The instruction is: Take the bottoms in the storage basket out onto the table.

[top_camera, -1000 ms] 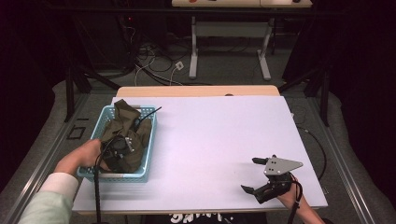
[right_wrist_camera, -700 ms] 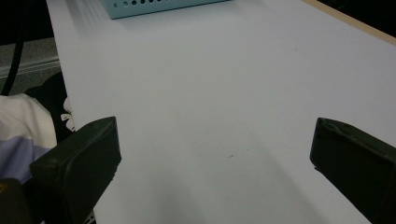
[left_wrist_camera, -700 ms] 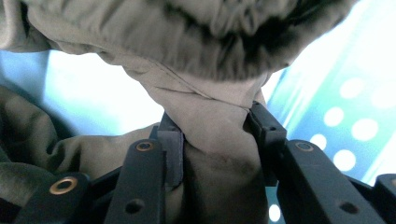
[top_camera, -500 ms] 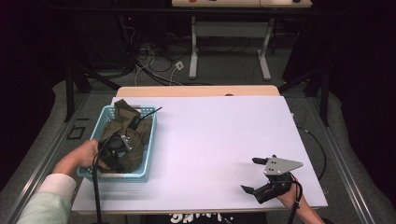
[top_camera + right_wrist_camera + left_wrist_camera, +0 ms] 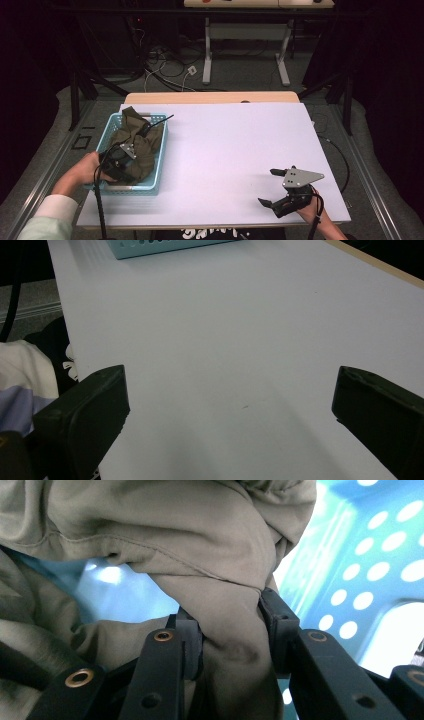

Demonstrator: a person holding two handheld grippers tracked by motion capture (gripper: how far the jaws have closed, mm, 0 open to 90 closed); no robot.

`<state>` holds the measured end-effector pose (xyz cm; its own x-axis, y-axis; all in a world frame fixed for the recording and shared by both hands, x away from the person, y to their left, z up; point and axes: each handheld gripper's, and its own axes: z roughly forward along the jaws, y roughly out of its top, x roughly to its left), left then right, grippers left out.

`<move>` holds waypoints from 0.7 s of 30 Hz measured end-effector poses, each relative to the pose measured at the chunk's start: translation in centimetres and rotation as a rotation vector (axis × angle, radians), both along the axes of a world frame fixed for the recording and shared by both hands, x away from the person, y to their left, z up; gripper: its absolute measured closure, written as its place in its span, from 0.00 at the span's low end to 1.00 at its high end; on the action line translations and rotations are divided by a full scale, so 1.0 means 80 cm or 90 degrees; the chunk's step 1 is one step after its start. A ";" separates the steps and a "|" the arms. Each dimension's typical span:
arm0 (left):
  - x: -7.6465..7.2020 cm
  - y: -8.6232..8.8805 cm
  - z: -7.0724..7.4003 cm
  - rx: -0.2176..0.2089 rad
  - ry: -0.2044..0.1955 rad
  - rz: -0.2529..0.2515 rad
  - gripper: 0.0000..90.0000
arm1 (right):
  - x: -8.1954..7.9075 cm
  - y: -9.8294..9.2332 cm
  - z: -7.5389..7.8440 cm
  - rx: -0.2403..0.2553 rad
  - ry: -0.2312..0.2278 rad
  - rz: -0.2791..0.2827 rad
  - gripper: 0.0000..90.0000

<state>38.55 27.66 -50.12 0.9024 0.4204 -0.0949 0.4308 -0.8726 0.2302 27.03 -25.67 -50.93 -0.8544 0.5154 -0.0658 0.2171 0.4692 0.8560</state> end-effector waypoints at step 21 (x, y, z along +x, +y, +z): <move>-0.016 0.007 0.019 -0.075 -0.078 0.055 0.76 | 0.000 0.000 0.000 0.001 -0.001 0.002 0.02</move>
<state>37.30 28.26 -48.56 0.8712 0.4893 -0.0393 0.4654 -0.7978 0.3834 27.02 -25.65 -50.91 -0.8557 0.5133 -0.0660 0.2148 0.4683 0.8571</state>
